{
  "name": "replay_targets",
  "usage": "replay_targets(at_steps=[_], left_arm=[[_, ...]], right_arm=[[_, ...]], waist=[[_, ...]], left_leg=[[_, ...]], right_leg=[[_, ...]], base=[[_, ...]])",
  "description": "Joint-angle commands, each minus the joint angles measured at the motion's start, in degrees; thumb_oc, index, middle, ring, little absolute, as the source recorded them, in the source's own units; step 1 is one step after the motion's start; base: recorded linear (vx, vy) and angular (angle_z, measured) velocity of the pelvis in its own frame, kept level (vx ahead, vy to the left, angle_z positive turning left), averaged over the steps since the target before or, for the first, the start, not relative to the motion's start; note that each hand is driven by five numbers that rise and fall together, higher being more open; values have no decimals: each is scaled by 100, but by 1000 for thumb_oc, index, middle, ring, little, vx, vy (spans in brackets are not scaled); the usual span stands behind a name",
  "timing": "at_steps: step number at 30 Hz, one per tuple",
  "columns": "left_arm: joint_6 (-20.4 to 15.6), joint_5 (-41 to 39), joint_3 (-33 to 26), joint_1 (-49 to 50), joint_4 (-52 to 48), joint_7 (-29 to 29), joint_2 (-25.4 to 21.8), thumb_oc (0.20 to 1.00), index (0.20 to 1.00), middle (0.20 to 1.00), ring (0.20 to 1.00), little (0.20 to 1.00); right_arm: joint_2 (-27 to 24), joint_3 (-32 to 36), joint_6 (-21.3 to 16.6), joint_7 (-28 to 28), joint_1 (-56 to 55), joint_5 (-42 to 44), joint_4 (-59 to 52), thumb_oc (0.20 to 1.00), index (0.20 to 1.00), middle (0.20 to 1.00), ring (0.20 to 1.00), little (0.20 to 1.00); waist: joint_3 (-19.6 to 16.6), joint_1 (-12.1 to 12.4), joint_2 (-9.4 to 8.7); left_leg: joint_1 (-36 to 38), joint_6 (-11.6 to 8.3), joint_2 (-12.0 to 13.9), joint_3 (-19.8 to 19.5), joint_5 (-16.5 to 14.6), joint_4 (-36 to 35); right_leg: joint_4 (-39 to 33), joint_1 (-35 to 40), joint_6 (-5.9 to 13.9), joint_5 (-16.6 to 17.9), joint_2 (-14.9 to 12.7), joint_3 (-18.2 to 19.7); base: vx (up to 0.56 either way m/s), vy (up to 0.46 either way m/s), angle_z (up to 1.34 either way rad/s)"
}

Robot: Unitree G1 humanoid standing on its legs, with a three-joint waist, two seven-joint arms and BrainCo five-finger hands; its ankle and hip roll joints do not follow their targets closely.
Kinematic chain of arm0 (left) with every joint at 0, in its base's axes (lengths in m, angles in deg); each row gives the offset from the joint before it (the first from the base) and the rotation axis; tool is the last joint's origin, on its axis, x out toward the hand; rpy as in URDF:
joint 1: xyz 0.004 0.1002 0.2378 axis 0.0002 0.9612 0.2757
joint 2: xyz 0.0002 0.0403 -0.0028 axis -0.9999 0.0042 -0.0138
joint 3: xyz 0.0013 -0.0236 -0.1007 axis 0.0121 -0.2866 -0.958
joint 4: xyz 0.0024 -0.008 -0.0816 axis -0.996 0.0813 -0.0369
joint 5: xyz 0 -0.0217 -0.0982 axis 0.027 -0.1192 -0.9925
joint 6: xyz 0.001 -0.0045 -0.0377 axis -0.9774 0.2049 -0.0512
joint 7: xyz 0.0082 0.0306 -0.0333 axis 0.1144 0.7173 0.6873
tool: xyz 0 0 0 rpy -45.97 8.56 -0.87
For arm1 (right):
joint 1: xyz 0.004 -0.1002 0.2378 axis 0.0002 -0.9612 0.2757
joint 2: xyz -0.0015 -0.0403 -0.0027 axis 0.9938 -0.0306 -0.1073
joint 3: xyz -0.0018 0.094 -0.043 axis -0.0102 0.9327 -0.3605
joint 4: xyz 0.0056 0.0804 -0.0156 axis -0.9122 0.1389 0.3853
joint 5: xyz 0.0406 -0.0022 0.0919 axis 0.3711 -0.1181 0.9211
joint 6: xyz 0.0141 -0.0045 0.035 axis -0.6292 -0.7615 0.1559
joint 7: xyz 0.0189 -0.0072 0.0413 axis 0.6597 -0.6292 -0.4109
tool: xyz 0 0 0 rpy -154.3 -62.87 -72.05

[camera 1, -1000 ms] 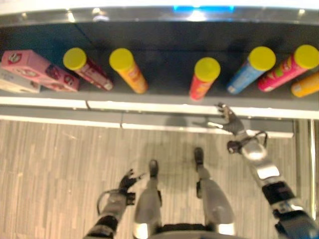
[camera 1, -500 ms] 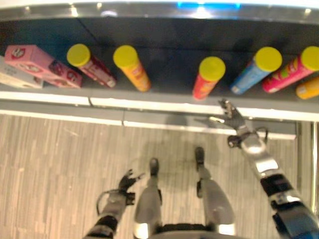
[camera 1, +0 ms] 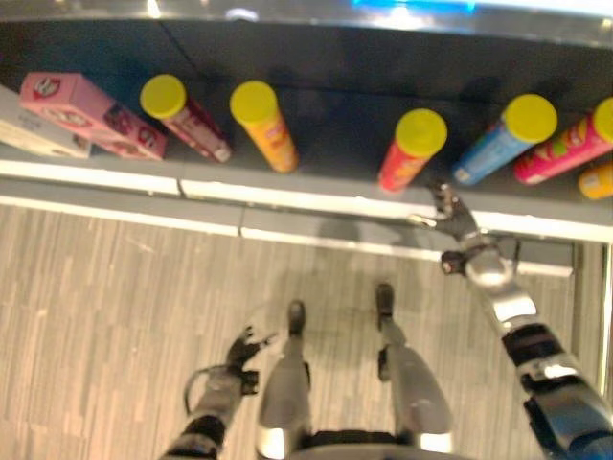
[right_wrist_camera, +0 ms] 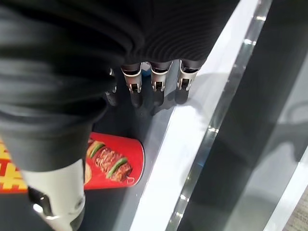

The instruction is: Put the goods on the table back onto the shelves and tidy them up.

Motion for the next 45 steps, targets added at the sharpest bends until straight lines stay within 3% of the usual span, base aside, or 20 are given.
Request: replay_targets(at_steps=[1,9,45], left_arm=[[-39,23,23,245,-15,49,-97,1000,1000,1000,1000,1000],[-36,23,28,282,-55,25,-87,1000,1000,1000,1000,1000],[-13,-35,107,211,-17,-8,-197,1000,1000,1000,1000,1000]], right_arm=[[-321,-57,-174,-117,546,27,-118,1000,1000,1000,1000,1000],[-563,-182,-200,-205,964,53,155,1000,1000,1000,1000,1000],[-664,-1177,-175,113,1660,14,340,1000,1000,1000,1000,1000]], waist=[[-154,57,133],[-154,102,175],[-154,236,218]], left_leg=[[-91,128,320,96,-113,8],[-80,125,351,88,-120,8],[-22,104,422,105,-196,8]], right_leg=[[832,-449,87,-284,-564,359],[876,-447,106,-273,-551,355],[1049,-499,137,-239,-571,353]], base=[[0,0,0],[0,0,0],[1,0,0]])
